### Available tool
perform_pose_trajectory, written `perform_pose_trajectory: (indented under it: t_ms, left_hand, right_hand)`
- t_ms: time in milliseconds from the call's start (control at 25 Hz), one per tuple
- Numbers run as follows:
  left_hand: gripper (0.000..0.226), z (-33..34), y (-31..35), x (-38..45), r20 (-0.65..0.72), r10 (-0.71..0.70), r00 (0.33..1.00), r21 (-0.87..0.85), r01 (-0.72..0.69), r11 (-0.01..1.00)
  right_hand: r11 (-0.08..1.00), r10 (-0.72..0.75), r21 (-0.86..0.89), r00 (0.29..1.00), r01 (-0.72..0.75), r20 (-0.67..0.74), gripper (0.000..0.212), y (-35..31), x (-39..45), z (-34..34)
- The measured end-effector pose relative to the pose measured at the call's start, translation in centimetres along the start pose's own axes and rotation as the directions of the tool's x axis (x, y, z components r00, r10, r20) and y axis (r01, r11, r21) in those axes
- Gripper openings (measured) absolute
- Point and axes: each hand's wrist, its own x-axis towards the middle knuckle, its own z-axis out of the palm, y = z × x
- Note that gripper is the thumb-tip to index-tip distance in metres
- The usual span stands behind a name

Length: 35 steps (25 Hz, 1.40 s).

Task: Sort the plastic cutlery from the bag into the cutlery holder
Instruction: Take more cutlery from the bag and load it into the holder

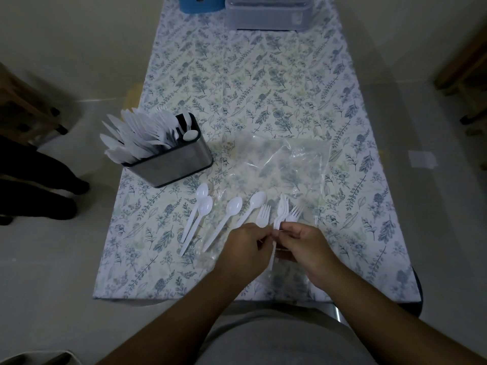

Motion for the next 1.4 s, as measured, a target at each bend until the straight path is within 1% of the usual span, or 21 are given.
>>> perform_pose_trajectory:
  t_ms: [80, 160, 240, 280, 360, 440, 480, 560, 640, 680, 760, 880, 920, 960, 1040, 1080, 1160, 1200, 1280, 1320, 1400]
  left_hand:
    - [0.023, -0.2, -0.5, 0.0, 0.062, -0.027, 0.998, -0.108, 0.034, 0.994]
    - [0.018, -0.2, -1.0, 0.0, 0.013, -0.085, 0.996, -0.093, 0.086, 0.992]
    - [0.03, 0.1, -1.2, 0.2, -0.056, -0.114, 0.992, 0.04, 0.116, 0.992]
    - [0.031, 0.2, -1.3, 0.4, -0.036, -0.13, 0.991, 0.127, 0.134, 0.983]
    - [0.016, 0.5, -1.5, 0.8, 0.058, -0.166, 0.984, 0.262, 0.145, 0.954]
    - [0.01, 0.5, -1.8, 1.0, 0.078, -0.216, 0.973, 0.288, 0.186, 0.94]
    - [0.012, 0.3, -1.8, 1.1, 0.055, -0.248, 0.967, 0.234, 0.229, 0.945]
    - [0.018, 0.1, -1.4, 1.1, 0.019, -0.314, 0.949, -0.013, 0.314, 0.949]
    - [0.022, 0.6, -0.3, 1.3, 0.042, -0.325, 0.945, -0.25, 0.325, 0.912]
    - [0.022, 1.0, 0.0, 1.4, 0.058, -0.311, 0.949, -0.325, 0.313, 0.892]
    - [0.022, 1.8, 0.4, 1.6, 0.081, -0.298, 0.951, -0.407, 0.304, 0.861]
    - [0.026, 2.4, 0.9, 2.0, 0.226, -0.357, 0.906, -0.491, 0.423, 0.762]
    - [0.028, 2.5, 1.0, 2.2, 0.263, -0.366, 0.893, -0.473, 0.45, 0.757]
    - [0.029, 2.5, 1.2, 2.2, 0.252, -0.352, 0.901, -0.414, 0.429, 0.803]
    - [0.024, 2.9, 1.1, 2.4, 0.164, -0.272, 0.948, -0.188, 0.301, 0.935]
    - [0.019, 3.1, 0.9, 2.4, 0.132, -0.224, 0.966, -0.054, 0.232, 0.971]
    - [0.017, 3.5, 0.4, 2.3, 0.156, -0.202, 0.967, 0.136, 0.182, 0.974]
    - [0.018, 3.6, 0.3, 2.2, 0.164, -0.214, 0.963, 0.166, 0.187, 0.968]
    - [0.019, 3.7, 0.3, 2.2, 0.129, -0.232, 0.964, 0.117, 0.218, 0.969]
    - [0.02, 3.7, 0.4, 2.1, 0.107, -0.268, 0.957, 0.042, 0.265, 0.963]
    - [0.025, 3.6, 0.7, 2.0, 0.137, -0.366, 0.921, -0.124, 0.382, 0.916]
  right_hand:
    - [1.0, 0.009, -0.022, 1.0, -0.009, 0.022, 0.014, 0.0, 0.1, -0.5]
    - [0.998, 0.007, -0.061, 1.0, -0.007, 0.008, 0.012, 0.0, 0.1, -0.6]
    - [0.997, 0.021, -0.078, 0.999, -0.023, -0.027, 0.02, 0.0, 0.2, -0.5]
    - [0.998, 0.027, -0.063, 0.999, -0.03, -0.042, 0.018, 0.0, 0.3, -0.5]
    - [0.999, 0.033, -0.037, 0.997, -0.036, -0.069, 0.013, -0.1, 0.4, -0.7]
    - [0.998, 0.018, -0.063, 0.996, -0.023, -0.082, 0.015, -0.3, 0.4, -1.2]
    - [0.997, 0.005, -0.082, 0.997, -0.012, -0.08, 0.016, -0.3, 0.4, -1.4]
    - [0.995, -0.003, -0.099, 0.998, -0.003, -0.064, 0.015, -0.4, 0.3, -1.5]
    - [0.996, -0.019, -0.086, 0.999, 0.016, -0.029, 0.014, -0.4, 0.1, -1.5]
    - [0.997, -0.032, -0.077, 0.999, 0.031, -0.013, 0.014, -0.5, 0.0, -1.5]
    - [0.998, -0.046, -0.045, 0.999, 0.047, 0.008, 0.015, -0.7, -0.1, -1.9]
    - [0.999, -0.026, -0.019, 1.0, 0.025, -0.007, 0.015, -0.7, -0.1, -3.1]
    - [1.0, -0.008, -0.01, 1.0, 0.008, -0.019, 0.015, -0.5, -0.1, -3.5]
    - [1.0, 0.008, -0.004, 0.999, -0.009, -0.032, 0.016, -0.3, -0.1, -3.7]
    - [0.999, 0.026, -0.022, 0.998, -0.028, -0.065, 0.019, 0.1, -0.3, -4.1]
    - [0.999, 0.025, -0.039, 0.996, -0.028, -0.083, 0.02, 0.3, -0.3, -4.3]
    - [0.998, 0.02, -0.062, 0.993, -0.027, -0.119, 0.02, 0.4, -0.2, -4.7]
    - [0.996, 0.012, -0.081, 0.991, -0.023, -0.135, 0.02, 0.5, -0.1, -4.8]
    - [0.993, -0.005, -0.12, 0.988, -0.014, -0.154, 0.019, 0.5, 0.0, -4.9]
    - [0.992, -0.006, -0.127, 0.987, -0.014, -0.158, 0.018, 0.4, 0.0, -4.9]
    - [0.993, -0.006, -0.117, 0.989, -0.011, -0.146, 0.014, 0.3, 0.0, -4.7]
